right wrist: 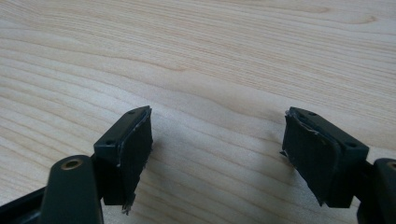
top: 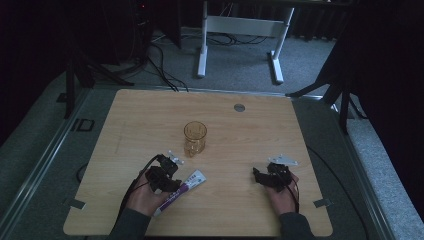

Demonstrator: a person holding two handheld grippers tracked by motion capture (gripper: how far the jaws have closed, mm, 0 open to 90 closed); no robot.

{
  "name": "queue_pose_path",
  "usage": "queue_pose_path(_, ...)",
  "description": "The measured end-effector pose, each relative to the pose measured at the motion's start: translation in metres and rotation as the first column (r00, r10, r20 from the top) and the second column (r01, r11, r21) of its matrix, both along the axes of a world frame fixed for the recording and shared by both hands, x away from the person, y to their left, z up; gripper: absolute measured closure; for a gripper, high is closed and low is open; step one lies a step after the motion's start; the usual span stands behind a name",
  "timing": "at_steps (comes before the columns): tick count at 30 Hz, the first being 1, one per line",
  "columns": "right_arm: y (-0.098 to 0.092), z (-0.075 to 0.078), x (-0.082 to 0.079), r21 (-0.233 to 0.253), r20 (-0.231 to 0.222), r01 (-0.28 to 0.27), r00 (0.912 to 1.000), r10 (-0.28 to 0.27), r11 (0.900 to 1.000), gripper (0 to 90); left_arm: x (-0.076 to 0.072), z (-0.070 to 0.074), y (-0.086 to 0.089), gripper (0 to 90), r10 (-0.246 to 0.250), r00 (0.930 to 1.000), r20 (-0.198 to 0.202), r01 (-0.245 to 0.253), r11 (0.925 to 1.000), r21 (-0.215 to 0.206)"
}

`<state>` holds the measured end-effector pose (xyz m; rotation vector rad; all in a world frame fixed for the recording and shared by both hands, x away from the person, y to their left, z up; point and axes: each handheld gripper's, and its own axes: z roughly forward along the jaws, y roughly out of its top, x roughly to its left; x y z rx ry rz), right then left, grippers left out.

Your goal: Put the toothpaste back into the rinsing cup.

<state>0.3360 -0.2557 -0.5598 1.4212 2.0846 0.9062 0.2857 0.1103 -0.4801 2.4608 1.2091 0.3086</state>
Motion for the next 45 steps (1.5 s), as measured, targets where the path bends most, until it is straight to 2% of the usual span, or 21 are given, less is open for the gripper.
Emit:
queue_pose_path(21, 0.0, 0.0, 0.0, 0.0, 0.0, 0.0, 1.0, 0.0, 1.0, 24.2, 0.004, -0.006, -0.009, 59.4, -0.008, 0.9993, -0.036, 0.01, 0.9974, 0.071)
queue_pose_path(29, 0.0, 0.0, 0.0, 0.0, 0.0, 0.0, 1.0, 0.0, 1.0, 24.2, 0.006, -0.012, -0.013, 62.1, -0.02, 0.9975, -0.068, 0.027, 0.9948, 0.099)
queue_pose_path(36, 0.0, 0.0, 0.0, 0.0, 0.0, 0.0, 1.0, 0.0, 1.0, 24.2, 0.003, -0.01, -0.016, 62.2, -0.03, 0.9978, -0.06, 0.035, 0.9955, 0.088)
queue_pose_path(40, 0.0, 0.0, 0.0, 0.0, 0.0, 0.0, 1.0, 0.0, 1.0, 24.2, 0.002, -0.009, -0.019, 62.2, -0.045, 0.9966, -0.069, 0.051, 0.9952, 0.084)
queue_pose_path(45, 0.0, 0.0, 0.0, 0.0, 0.0, 0.0, 1.0, 0.0, 1.0, 24.1, 0.001, -0.015, -0.024, 60.9, -0.057, 0.9943, -0.091, 0.065, 0.9933, 0.095)
